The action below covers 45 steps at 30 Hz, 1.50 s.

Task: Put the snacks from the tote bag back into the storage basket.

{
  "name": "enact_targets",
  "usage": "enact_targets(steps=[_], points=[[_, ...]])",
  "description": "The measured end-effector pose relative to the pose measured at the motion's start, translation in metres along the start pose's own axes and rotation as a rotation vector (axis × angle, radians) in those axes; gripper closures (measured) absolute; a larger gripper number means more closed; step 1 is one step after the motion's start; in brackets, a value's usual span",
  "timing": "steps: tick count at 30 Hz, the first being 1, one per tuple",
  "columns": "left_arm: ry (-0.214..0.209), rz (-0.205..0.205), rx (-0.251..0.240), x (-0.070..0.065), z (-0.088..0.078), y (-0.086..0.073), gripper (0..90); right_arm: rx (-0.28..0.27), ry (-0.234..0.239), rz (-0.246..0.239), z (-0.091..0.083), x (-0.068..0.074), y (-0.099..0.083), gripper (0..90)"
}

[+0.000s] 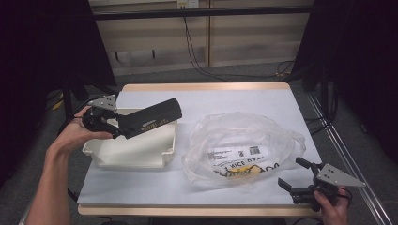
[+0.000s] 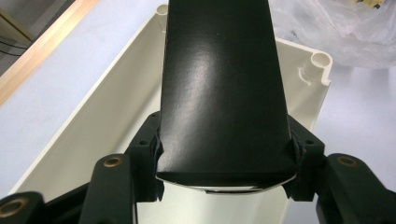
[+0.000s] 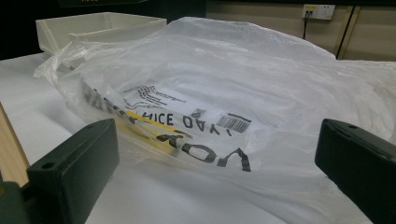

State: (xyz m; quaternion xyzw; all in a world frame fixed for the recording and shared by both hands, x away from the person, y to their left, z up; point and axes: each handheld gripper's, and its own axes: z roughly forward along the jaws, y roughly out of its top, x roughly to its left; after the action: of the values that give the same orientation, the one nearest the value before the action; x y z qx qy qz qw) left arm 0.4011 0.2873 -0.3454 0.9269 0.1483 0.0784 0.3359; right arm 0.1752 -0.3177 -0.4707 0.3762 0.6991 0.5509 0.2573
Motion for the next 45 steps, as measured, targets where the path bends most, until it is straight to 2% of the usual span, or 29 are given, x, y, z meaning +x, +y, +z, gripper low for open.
enact_targets(steps=[8, 10, 14, 20, 24, 27, 31, 32, 45], points=[[0.007, -0.008, 0.023, 0.005, -0.004, -0.005, 43.4, -0.001, 0.000, -0.006, 0.000, -0.001, 0.000, 0.0], [0.014, -0.012, 0.016, 0.006, -0.005, -0.008, 43.4, -0.001, 0.001, -0.005, 0.000, -0.001, 0.000, 0.0], [0.008, -0.005, 0.033, 0.006, -0.001, -0.013, 43.4, 0.002, 0.005, -0.002, 0.001, 0.000, 0.000, 0.0], [0.009, -0.024, 0.040, 0.010, 0.004, -0.021, 43.4, 0.007, 0.007, -0.001, 0.001, 0.000, 0.000, 0.0], [0.001, -0.017, 0.054, 0.011, 0.005, -0.023, 43.4, 0.004, 0.007, -0.004, 0.001, -0.001, 0.000, 0.0], [0.013, -0.014, 0.065, 0.013, 0.007, -0.024, 43.4, 0.005, 0.006, -0.001, 0.001, 0.000, 0.000, 0.0], [0.015, -0.019, 0.050, 0.014, 0.011, -0.025, 43.4, 0.005, 0.006, 0.000, 0.001, 0.000, 0.000, 0.0], [0.002, -0.013, 0.057, 0.015, 0.012, -0.025, 43.4, 0.005, 0.005, -0.002, 0.001, 0.000, 0.000, 0.0], [0.013, -0.014, 0.069, 0.018, 0.016, -0.031, 43.4, 0.008, 0.008, -0.002, 0.001, 0.000, 0.000, 0.0]])
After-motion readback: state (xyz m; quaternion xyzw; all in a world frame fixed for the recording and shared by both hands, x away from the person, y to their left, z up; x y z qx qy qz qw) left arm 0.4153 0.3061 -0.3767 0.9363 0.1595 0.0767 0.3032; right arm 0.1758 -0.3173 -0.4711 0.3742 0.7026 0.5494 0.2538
